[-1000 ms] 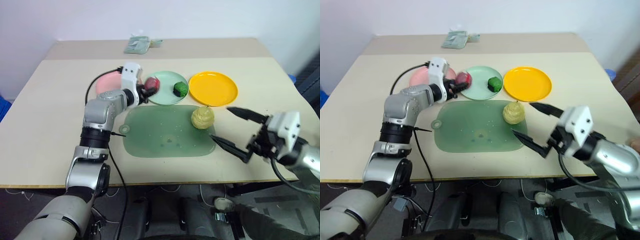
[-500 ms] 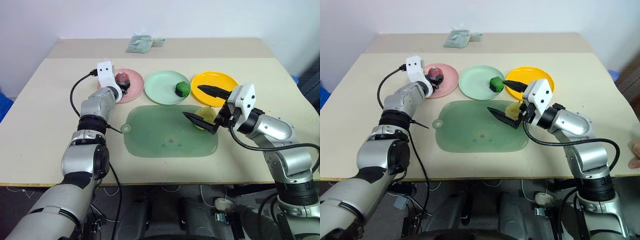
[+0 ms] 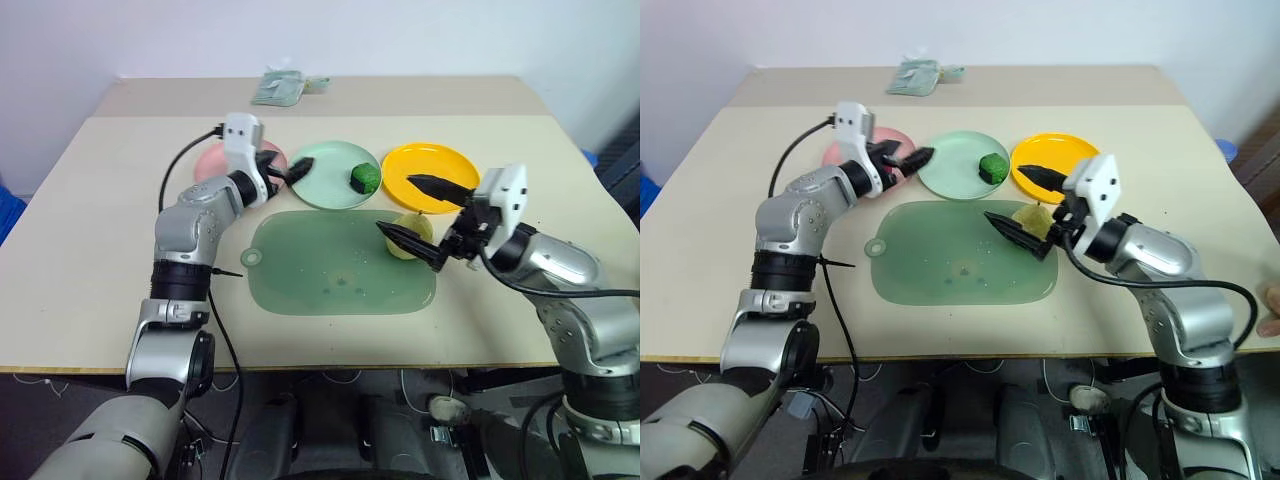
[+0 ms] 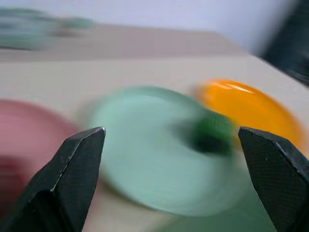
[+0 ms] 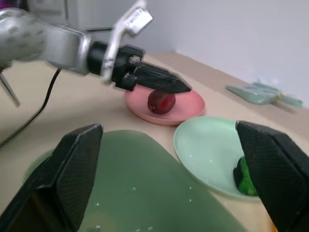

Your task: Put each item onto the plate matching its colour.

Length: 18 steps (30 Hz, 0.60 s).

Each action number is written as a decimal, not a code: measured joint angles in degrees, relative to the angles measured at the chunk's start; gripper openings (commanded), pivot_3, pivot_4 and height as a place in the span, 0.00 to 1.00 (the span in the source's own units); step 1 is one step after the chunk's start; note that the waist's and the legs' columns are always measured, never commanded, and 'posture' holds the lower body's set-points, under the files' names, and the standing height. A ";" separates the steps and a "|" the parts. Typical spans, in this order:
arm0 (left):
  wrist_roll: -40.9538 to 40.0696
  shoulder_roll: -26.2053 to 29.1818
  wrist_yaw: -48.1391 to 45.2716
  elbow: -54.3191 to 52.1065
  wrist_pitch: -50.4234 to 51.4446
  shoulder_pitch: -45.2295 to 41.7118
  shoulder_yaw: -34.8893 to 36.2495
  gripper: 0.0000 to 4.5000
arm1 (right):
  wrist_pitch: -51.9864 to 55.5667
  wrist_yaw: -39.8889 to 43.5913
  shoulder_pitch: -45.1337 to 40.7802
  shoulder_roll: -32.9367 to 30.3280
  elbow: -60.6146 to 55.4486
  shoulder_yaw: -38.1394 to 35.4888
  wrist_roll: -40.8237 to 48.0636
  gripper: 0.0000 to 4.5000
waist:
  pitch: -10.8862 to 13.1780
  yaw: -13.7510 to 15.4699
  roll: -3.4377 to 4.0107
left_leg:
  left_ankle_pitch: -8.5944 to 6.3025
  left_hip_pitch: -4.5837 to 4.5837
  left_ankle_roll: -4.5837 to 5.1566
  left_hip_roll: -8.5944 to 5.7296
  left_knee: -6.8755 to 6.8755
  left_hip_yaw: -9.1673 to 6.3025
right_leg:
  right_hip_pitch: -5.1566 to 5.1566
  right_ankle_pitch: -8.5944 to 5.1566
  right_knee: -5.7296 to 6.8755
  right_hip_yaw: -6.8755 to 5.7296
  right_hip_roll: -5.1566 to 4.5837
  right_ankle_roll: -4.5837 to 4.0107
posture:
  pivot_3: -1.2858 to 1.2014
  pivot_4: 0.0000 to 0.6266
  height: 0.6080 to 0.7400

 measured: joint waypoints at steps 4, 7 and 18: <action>-1.34 0.36 -7.92 -4.60 2.90 0.58 -7.22 0.99 | 6.28 -2.93 6.01 -1.38 -3.93 -7.34 6.46 1.00 | -0.04 -0.06 0.07 | 0.00 0.04 0.00 0.02 -0.03 0.01 | 0.02 0.00 -0.01 0.01 0.01 -0.03 | 0.52 0.24 1.00; -0.47 0.46 -12.58 -4.49 2.05 0.46 -11.86 0.99 | 8.54 -4.03 11.11 -2.34 -5.65 -11.49 8.78 1.00 | -0.05 -0.16 0.08 | 0.00 0.04 0.01 0.04 -0.04 0.04 | 0.01 -0.01 -0.02 0.03 0.02 -0.03 | 0.52 0.24 1.00; 6.63 -5.40 -21.78 12.29 -9.28 -7.68 -19.70 0.99 | 9.33 -8.53 18.71 -2.30 -11.14 -16.02 10.45 1.00 | -0.05 -0.05 0.09 | -0.02 0.03 0.06 0.07 0.02 0.10 | 0.04 -0.01 -0.06 0.01 0.04 -0.02 | 0.52 0.24 1.00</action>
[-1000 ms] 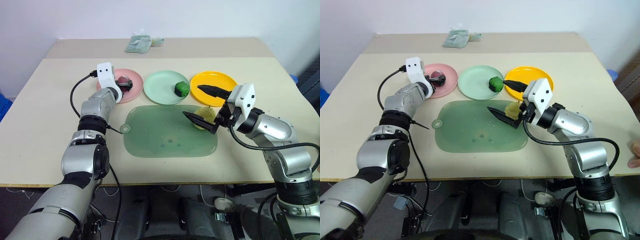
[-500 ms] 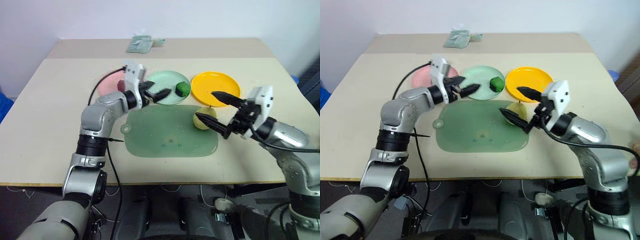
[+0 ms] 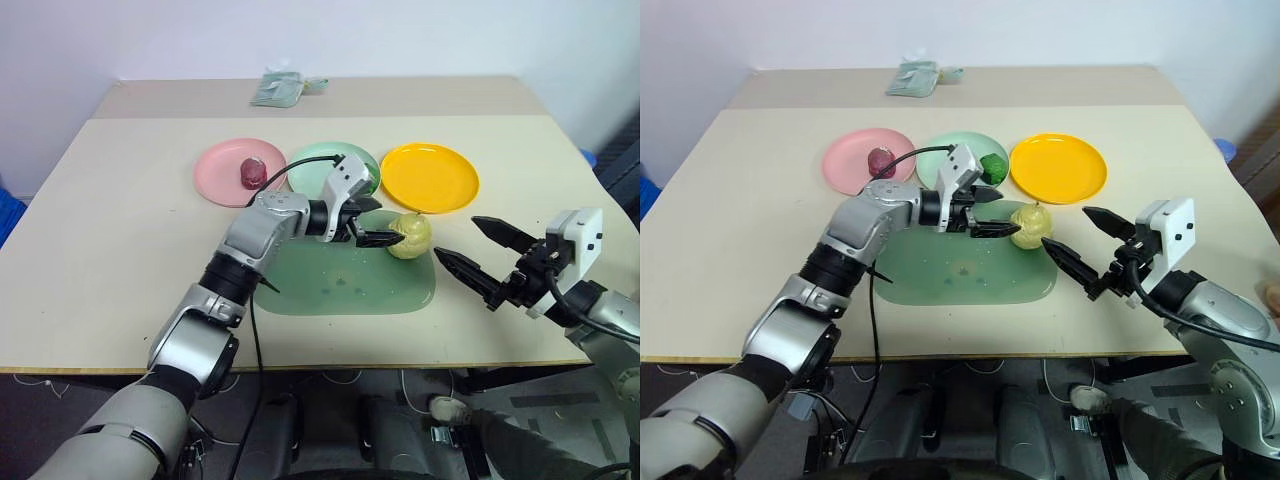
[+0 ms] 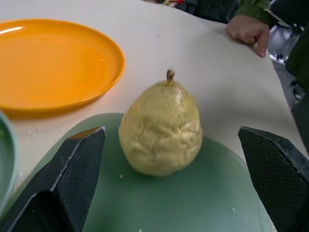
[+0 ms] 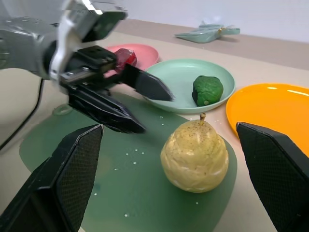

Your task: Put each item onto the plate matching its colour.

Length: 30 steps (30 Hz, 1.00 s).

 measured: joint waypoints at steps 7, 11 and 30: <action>-1.82 5.76 0.04 -9.18 -1.25 5.62 6.83 0.99 | -1.88 -2.31 -3.96 1.48 0.96 7.16 -4.25 1.00 | -0.04 -1.48 0.08 | 0.00 0.05 -0.01 0.13 -0.15 0.02 | -0.09 -0.02 0.03 0.12 0.02 -0.03 | 0.52 0.24 1.00; -6.67 16.93 -5.11 -23.99 -3.28 21.57 14.55 0.99 | -3.87 -2.72 -9.15 2.63 5.59 12.40 -8.28 1.00 | -0.09 -2.29 0.19 | 0.00 0.13 -0.03 0.12 -0.26 0.07 | -0.18 -0.04 0.04 0.35 0.03 -0.08 | 0.52 0.24 1.00; -22.10 34.19 -12.77 -49.77 -4.09 53.94 32.01 0.99 | -15.04 11.38 -26.67 5.01 41.55 23.43 -20.87 1.00 | -0.05 -0.40 0.13 | -0.01 0.06 -0.03 0.08 -0.16 -0.04 | -0.09 -0.13 -0.07 0.15 -0.10 -0.36 | 0.52 0.24 1.00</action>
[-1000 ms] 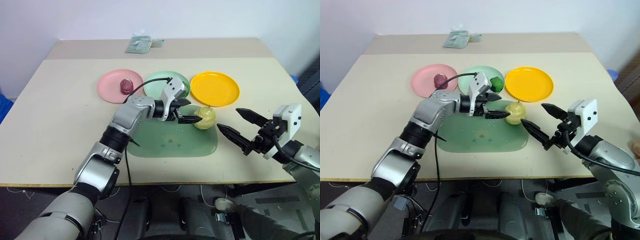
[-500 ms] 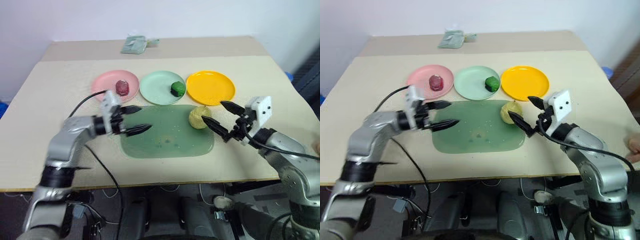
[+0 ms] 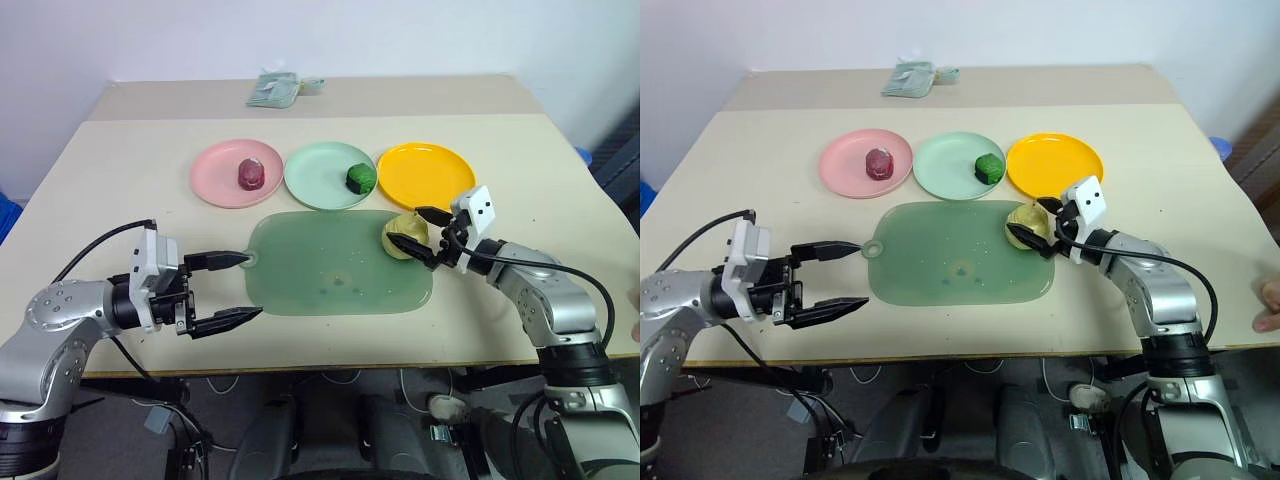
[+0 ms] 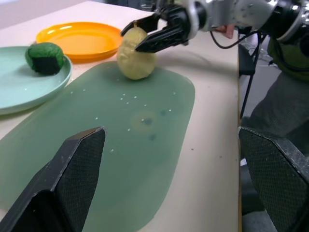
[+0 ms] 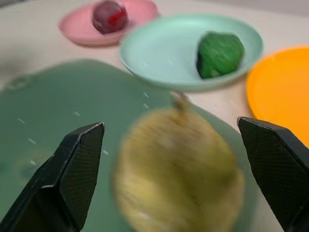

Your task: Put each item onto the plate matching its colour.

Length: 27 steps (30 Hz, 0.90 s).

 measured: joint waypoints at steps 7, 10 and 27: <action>-1.27 -0.04 3.75 -1.70 0.17 1.46 0.27 1.00 | -1.05 3.28 -2.99 0.41 4.58 0.64 -1.78 0.61 | 0.00 -0.09 0.00 | 0.00 0.01 0.00 0.00 0.00 0.01 | 0.00 0.00 0.01 -0.02 0.03 0.00 | 0.52 0.24 1.00; -1.53 -0.04 5.09 -2.43 0.18 1.76 0.44 1.00 | -1.20 3.60 -3.06 1.04 4.63 0.67 -1.81 0.58 | 0.00 -0.04 0.00 | 0.00 0.01 0.00 0.00 0.00 0.01 | 0.01 0.00 0.01 -0.02 0.03 0.00 | 0.52 0.24 1.00; -2.74 -3.98 24.01 -8.34 3.62 0.59 1.30 1.00 | -27.20 -9.18 -38.57 6.21 61.69 -1.99 -13.76 0.58 | 0.02 -1.49 0.03 | 0.05 0.01 -0.09 -0.04 -0.18 0.02 | -0.06 0.08 0.01 -0.03 0.14 0.12 | 0.52 0.24 1.00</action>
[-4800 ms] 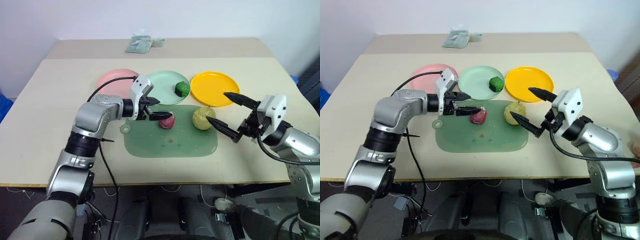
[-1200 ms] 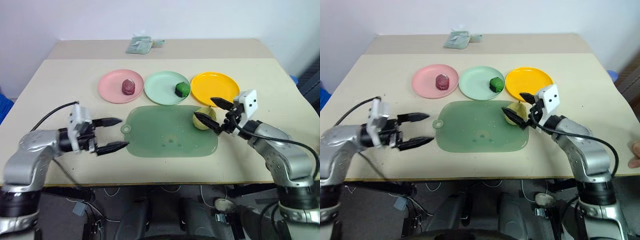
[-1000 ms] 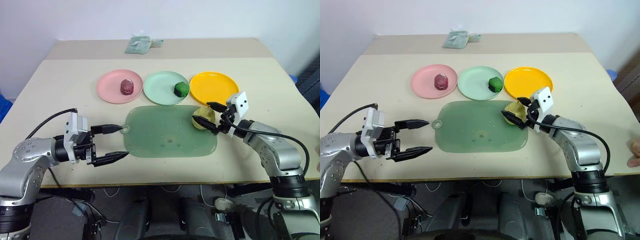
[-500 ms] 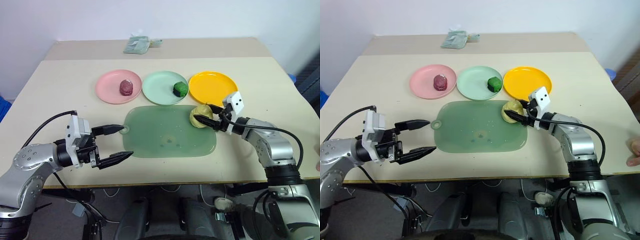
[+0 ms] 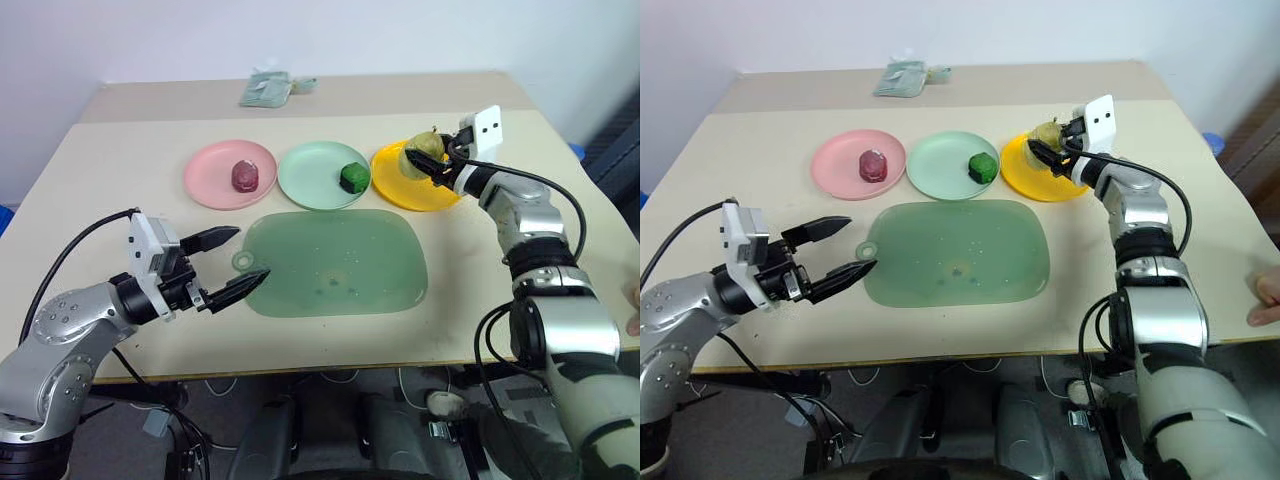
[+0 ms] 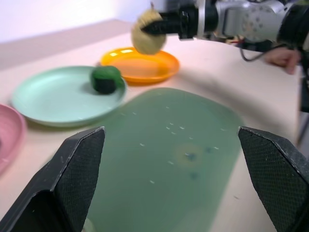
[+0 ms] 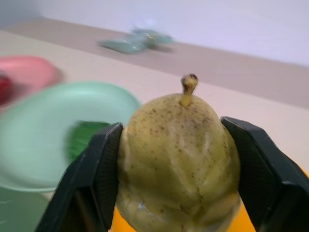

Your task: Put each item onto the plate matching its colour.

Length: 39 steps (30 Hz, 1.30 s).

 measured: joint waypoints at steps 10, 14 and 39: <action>0.16 -0.99 9.84 -7.19 2.97 2.48 0.87 1.00 | -2.79 -11.14 -3.04 3.26 10.73 -1.72 -6.67 0.99 | 0.01 -0.12 0.04 | 0.01 0.01 -0.01 0.00 0.00 -0.01 | 0.00 0.00 0.03 0.04 0.06 -0.01 | 0.52 0.24 1.00; -0.58 -1.39 12.19 -9.32 3.24 4.60 2.68 1.00 | -3.03 -11.64 -3.37 3.33 11.12 -3.14 -7.40 0.99 | 0.02 0.00 0.06 | 0.01 0.01 -0.01 -0.02 0.01 0.00 | 0.01 -0.03 0.03 0.04 0.05 -0.05 | 0.52 0.24 1.00; 14.04 -6.81 10.16 3.44 -9.45 5.27 -1.68 1.00 | 23.53 5.70 68.60 -7.28 -86.90 -14.25 14.92 0.99 | -0.28 1.21 0.14 | -0.17 0.23 -0.02 0.15 0.15 0.07 | 0.27 -0.30 -0.05 0.16 -0.06 -0.22 | 0.52 0.24 1.00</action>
